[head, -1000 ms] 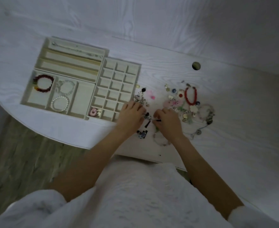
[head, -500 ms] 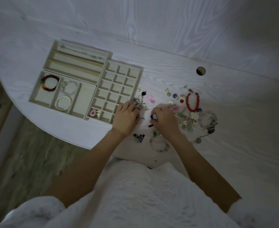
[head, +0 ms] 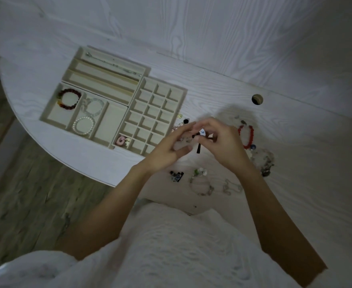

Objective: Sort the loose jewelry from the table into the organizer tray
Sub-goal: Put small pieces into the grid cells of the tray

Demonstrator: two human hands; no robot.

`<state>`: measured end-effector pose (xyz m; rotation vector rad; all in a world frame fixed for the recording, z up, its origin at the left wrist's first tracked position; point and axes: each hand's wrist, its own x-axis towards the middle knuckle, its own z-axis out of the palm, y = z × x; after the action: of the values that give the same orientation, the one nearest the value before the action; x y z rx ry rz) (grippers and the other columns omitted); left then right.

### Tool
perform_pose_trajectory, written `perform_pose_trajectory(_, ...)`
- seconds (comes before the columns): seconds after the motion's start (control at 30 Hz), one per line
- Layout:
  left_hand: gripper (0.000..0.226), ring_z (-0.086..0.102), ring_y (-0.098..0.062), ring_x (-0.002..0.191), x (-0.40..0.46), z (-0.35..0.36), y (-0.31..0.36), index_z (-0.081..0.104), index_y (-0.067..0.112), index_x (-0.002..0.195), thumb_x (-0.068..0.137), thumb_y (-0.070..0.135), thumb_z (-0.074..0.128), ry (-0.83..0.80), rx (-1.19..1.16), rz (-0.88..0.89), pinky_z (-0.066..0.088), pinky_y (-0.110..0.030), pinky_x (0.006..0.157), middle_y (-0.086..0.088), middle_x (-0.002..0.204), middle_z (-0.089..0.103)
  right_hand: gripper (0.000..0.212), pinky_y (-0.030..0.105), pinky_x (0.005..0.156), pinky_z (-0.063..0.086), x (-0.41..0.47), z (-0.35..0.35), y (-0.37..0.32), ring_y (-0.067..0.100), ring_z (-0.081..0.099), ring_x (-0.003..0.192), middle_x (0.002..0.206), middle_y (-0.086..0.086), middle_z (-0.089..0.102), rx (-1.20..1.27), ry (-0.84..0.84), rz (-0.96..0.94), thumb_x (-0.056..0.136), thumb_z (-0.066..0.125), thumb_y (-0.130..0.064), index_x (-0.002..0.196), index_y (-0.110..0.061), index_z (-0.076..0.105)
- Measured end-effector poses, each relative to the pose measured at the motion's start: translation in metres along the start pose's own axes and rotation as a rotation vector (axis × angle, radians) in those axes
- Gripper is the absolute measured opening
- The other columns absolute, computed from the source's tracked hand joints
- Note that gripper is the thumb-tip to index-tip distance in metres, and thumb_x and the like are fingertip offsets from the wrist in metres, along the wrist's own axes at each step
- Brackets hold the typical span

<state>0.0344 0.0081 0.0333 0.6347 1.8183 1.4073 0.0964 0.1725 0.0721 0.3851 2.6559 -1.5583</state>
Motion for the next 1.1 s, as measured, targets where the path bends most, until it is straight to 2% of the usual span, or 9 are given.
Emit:
perform_pose_trajectory(0.17,0.026,0.058,-0.006,0.106,-0.014,-0.005,0.006,0.058,0.015,0.121,0.097,0.012,0.05,0.067,-0.174,-0.021,0.045,-0.015,0.084,-0.005,0.115,0.064,0.02,0.019,0.073,0.049,0.002,0.004,-0.02,0.009,0.063,0.082,0.093,-0.005,0.068,0.016,0.054,0.016,0.078,0.075,-0.014,0.094,-0.021,0.065)
perform_pose_trajectory(0.33,0.018,0.053,-0.014,0.095,-0.03,-0.017,-0.012,0.06,0.034,0.109,0.092,0.027,0.058,0.218,-0.048,0.066,0.043,-0.02,0.082,0.001,0.097,0.056,0.018,0.009,0.073,0.047,0.007,0.027,-0.043,0.001,0.065,0.08,0.086,-0.007,0.069,0.091,-0.057,0.015,0.079,0.073,-0.009,0.091,-0.021,0.066)
perform_pose_trajectory(0.47,0.015,0.051,-0.008,0.093,-0.048,-0.042,-0.027,0.062,0.031,0.096,0.094,0.018,0.057,0.331,-0.054,0.084,0.038,-0.014,0.08,-0.003,0.098,0.054,0.027,0.01,0.075,0.047,0.021,0.057,-0.059,0.001,0.064,0.084,0.086,-0.01,0.069,0.029,-0.087,-0.023,0.081,0.071,-0.011,0.084,-0.036,0.062)
perform_pose_trajectory(0.63,0.012,0.066,-0.011,0.083,-0.057,-0.074,-0.047,0.066,0.013,0.095,0.096,0.014,0.054,0.393,-0.148,-0.052,0.05,-0.026,0.081,-0.002,0.087,0.07,0.017,0.008,0.065,0.046,0.039,0.097,-0.06,0.001,0.063,0.08,0.082,-0.011,0.067,0.019,-0.058,0.023,0.082,0.069,-0.007,0.086,-0.023,0.064)
perform_pose_trajectory(0.73,0.01,0.068,-0.012,0.072,-0.047,-0.091,-0.055,0.066,0.017,0.089,0.094,0.013,0.058,0.468,-0.141,-0.11,0.053,-0.028,0.076,0.0,0.077,0.071,0.013,0.007,0.071,0.045,0.053,0.119,-0.051,0.004,0.062,0.084,0.085,-0.007,0.067,0.011,-0.003,0.093,0.082,0.069,-0.008,0.087,-0.019,0.065)
perform_pose_trajectory(0.83,0.008,0.063,0.001,0.067,-0.032,-0.104,-0.059,0.068,0.016,0.092,0.092,0.015,0.061,0.5,-0.003,-0.113,0.047,-0.016,0.068,0.007,0.073,0.068,0.013,0.023,0.081,0.05,0.065,0.131,-0.042,0.007,0.062,0.089,0.087,-0.006,0.067,0.075,0.055,0.201,0.081,0.069,-0.008,0.087,-0.019,0.065)
perform_pose_trajectory(0.9,0.011,0.061,0.007,0.072,-0.023,-0.111,-0.06,0.069,0.015,0.098,0.089,0.012,0.063,0.47,0.061,-0.09,0.044,-0.011,0.068,0.011,0.081,0.067,0.015,0.023,0.08,0.051,0.072,0.134,-0.041,0.003,0.062,0.086,0.083,-0.01,0.064,0.111,0.093,0.204,0.081,0.07,-0.007,0.087,-0.019,0.063)
perform_pose_trajectory(0.97,0.017,0.064,0.002,0.08,-0.016,-0.116,-0.062,0.069,0.013,0.102,0.086,0.009,0.064,0.437,0.098,-0.065,0.048,-0.015,0.074,0.007,0.089,0.069,0.016,0.018,0.077,0.05,0.077,0.136,-0.043,-0.002,0.061,0.084,0.081,-0.014,0.063,0.118,0.097,0.2,0.081,0.07,-0.007,0.087,-0.019,0.061)
perform_pose_trajectory(1.1,0.024,0.067,-0.011,0.09,-0.008,-0.122,-0.066,0.068,0.013,0.108,0.085,0.012,0.062,0.45,0.22,-0.042,0.053,-0.029,0.084,0.0,0.098,0.072,0.017,0.04,0.08,0.055,0.086,0.141,-0.04,0.014,0.065,0.087,0.085,-0.003,0.066,0.117,0.126,0.193,0.082,0.066,-0.002,0.088,-0.018,0.061)
